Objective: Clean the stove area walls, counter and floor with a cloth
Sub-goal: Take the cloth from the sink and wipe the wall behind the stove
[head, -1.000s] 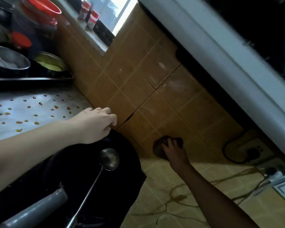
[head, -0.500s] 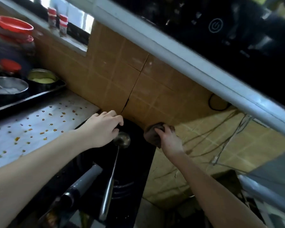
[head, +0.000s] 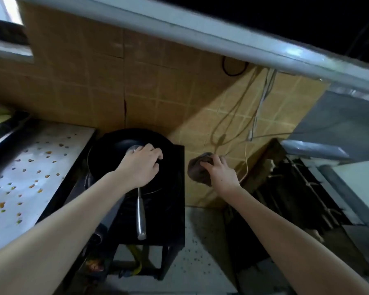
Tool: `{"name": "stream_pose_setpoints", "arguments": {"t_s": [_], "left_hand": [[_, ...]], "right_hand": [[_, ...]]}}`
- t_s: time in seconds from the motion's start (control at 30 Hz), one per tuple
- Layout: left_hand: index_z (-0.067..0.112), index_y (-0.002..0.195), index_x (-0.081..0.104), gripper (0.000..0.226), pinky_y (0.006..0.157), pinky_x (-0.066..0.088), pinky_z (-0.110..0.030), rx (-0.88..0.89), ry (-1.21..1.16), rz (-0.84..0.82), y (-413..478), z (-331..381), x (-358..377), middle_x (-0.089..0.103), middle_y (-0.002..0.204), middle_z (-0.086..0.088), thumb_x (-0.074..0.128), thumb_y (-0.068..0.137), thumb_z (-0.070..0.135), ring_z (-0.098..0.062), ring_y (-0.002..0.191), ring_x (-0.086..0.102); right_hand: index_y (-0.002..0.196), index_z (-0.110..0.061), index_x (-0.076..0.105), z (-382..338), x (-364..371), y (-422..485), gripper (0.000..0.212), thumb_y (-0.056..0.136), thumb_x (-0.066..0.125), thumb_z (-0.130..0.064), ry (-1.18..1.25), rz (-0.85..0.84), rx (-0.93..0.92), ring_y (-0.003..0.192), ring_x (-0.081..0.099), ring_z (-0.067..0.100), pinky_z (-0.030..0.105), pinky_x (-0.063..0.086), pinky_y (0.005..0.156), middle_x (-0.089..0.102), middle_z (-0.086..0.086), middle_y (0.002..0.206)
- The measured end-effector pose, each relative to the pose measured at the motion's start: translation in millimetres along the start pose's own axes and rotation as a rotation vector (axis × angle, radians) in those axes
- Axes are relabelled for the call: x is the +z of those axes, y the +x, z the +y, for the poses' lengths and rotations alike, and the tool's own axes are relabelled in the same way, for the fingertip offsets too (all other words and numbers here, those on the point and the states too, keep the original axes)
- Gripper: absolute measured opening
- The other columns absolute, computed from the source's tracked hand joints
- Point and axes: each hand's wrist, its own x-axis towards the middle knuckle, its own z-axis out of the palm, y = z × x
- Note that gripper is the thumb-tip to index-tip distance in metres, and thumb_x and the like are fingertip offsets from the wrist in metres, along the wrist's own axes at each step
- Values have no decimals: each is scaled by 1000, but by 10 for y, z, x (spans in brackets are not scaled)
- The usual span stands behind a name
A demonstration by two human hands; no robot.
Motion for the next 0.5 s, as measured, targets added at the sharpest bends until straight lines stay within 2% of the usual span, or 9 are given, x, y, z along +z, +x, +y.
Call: {"name": "stream_pose_setpoints", "arguments": {"t_s": [0.5], "left_hand": [[20, 132, 39, 35, 93, 41, -39, 206, 70, -244, 143, 726, 895, 43, 132, -5, 39, 97, 26, -25, 116, 46]], "right_hand": [[143, -21, 34, 704, 660, -1094, 61, 87, 57, -8, 61, -163, 229, 128, 29, 33, 40, 53, 80, 30, 10, 139]]}}
